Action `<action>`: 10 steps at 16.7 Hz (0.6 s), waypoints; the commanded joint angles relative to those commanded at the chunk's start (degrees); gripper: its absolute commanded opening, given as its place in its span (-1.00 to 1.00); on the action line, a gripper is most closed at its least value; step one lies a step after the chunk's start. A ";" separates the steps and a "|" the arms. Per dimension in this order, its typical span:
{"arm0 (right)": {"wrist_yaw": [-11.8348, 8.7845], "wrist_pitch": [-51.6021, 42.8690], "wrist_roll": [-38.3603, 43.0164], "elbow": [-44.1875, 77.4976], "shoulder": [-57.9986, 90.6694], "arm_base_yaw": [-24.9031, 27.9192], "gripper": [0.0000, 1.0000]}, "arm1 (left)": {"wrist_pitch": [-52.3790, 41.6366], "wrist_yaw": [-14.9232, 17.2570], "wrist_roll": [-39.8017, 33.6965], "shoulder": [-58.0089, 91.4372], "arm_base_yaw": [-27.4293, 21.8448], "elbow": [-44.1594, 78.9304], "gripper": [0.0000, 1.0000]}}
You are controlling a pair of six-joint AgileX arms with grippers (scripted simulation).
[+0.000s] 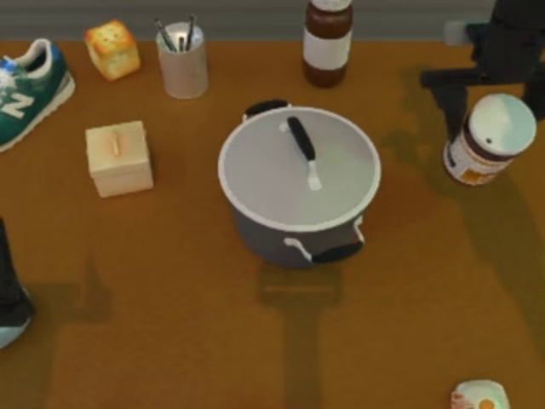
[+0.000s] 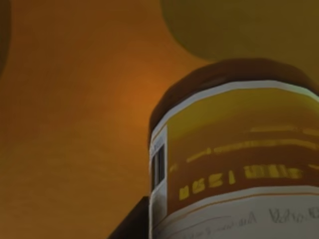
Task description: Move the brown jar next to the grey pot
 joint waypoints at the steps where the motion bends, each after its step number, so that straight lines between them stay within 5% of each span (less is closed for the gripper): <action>1: -0.09 -1.49 2.35 2.76 2.07 0.94 -1.00 | 0.00 0.00 0.00 0.00 0.00 0.00 1.00; 10: -0.34 -4.35 7.50 8.01 6.34 2.77 -1.00 | 0.00 0.00 0.00 0.00 0.00 0.00 1.00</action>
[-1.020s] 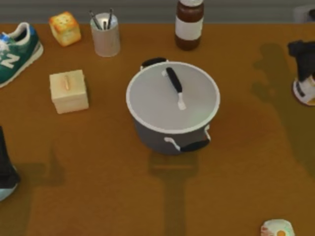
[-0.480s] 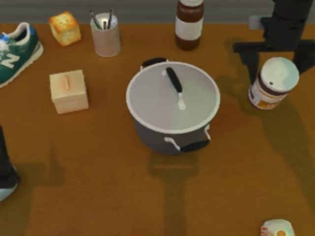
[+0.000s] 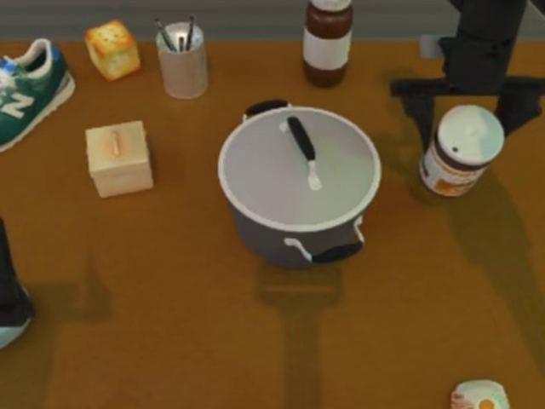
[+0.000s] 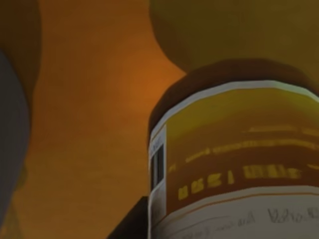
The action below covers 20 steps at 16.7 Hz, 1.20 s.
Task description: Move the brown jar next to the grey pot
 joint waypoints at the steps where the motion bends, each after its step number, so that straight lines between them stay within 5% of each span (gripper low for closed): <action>1: -0.01 0.71 -0.07 -0.76 -0.31 0.10 -1.00 | 0.00 0.00 0.00 0.00 0.00 0.00 1.00; 9: -0.08 13.88 0.32 -19.08 -4.71 0.54 -1.00 | 0.00 0.00 0.00 0.00 0.00 0.00 1.00; 15: -0.07 15.51 0.34 -20.85 -5.18 0.65 -1.00 | 0.00 0.00 0.00 0.00 0.00 0.00 1.00; 20: -0.07 15.51 0.34 -20.85 -5.18 0.65 -0.25 | 0.00 0.00 0.00 0.00 0.00 0.00 1.00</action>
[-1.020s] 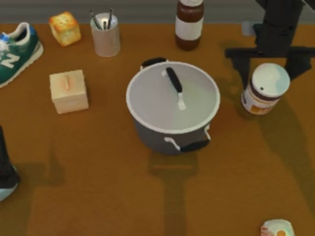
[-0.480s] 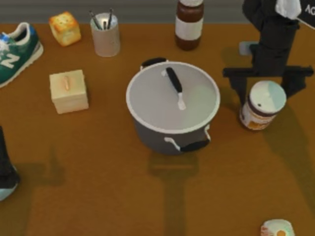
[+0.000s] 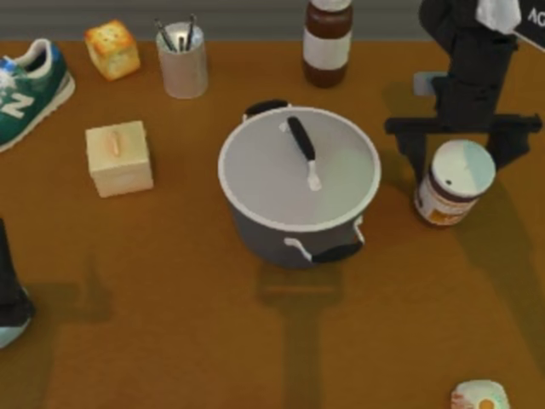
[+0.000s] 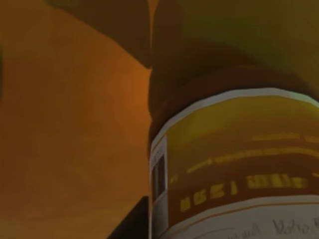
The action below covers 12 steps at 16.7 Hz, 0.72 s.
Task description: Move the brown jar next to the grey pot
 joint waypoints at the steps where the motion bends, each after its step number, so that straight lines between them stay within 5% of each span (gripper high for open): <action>1: 0.00 0.00 0.00 0.00 0.00 0.00 -0.10 | 0.00 0.00 0.00 0.00 0.00 0.00 1.00; 8: 0.00 0.00 0.00 0.00 0.00 0.00 0.96 | 0.00 0.00 0.00 0.00 0.00 0.00 1.00; 12: 0.00 0.00 0.00 0.00 0.00 0.00 1.00 | 0.00 0.00 0.00 0.00 0.00 0.00 1.00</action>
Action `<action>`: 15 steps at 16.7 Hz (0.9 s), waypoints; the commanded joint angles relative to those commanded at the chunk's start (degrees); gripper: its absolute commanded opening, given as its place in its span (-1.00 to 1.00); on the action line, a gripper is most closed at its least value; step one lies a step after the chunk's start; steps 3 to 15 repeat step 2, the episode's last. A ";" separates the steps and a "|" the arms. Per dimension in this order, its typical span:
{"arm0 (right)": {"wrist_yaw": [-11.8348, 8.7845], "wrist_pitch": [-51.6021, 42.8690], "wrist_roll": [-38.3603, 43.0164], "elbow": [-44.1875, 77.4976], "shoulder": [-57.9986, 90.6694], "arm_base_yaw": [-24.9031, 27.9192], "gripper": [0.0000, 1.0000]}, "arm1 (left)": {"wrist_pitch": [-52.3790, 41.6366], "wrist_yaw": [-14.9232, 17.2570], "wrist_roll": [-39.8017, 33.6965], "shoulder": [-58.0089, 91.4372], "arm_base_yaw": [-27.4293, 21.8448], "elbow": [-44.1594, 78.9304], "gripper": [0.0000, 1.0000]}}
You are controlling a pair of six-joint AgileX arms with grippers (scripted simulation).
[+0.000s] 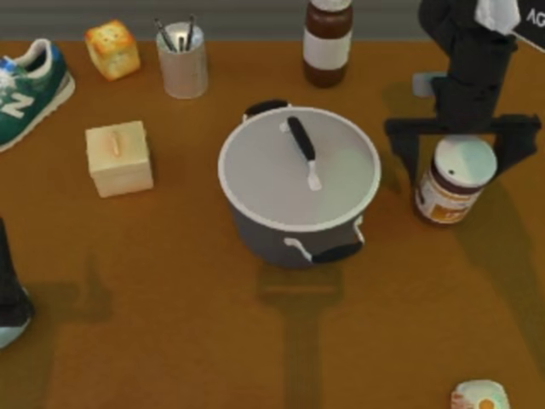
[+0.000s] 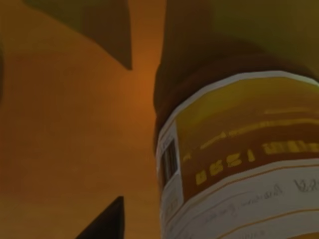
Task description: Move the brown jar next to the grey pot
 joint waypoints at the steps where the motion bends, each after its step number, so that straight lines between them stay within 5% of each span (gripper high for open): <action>1: 0.00 0.00 0.00 0.00 0.00 0.00 1.00 | 0.00 0.00 0.00 0.00 0.00 0.00 1.00; 15: 0.00 0.00 0.00 0.00 0.00 0.00 1.00 | 0.00 0.00 0.00 0.00 0.00 0.00 1.00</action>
